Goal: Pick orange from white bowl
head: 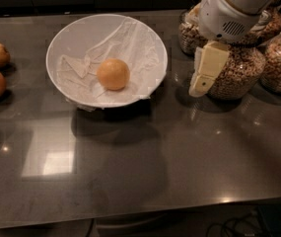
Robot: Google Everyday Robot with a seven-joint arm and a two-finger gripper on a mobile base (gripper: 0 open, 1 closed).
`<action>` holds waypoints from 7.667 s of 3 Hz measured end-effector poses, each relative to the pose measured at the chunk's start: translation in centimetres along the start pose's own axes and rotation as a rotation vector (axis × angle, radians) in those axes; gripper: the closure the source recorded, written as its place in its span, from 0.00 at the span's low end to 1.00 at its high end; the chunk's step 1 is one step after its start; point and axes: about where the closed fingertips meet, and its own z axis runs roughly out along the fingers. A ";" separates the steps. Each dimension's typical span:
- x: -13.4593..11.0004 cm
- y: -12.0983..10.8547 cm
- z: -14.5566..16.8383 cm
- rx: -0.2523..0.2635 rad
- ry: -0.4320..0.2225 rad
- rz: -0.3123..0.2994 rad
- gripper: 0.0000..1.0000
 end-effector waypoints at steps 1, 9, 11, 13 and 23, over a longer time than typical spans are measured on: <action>-2.7 -1.5 1.4 0.019 -0.097 -0.002 0.00; -11.1 -4.5 11.3 -0.103 -0.339 -0.022 0.00; -12.0 -4.9 13.7 -0.126 -0.335 -0.051 0.00; -13.3 -5.3 16.3 -0.101 -0.329 -0.152 0.00; -14.6 -4.9 12.2 -0.026 -0.500 -0.202 1.00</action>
Offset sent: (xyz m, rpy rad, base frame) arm 0.0517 0.0956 0.0021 0.2463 -0.0437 0.0871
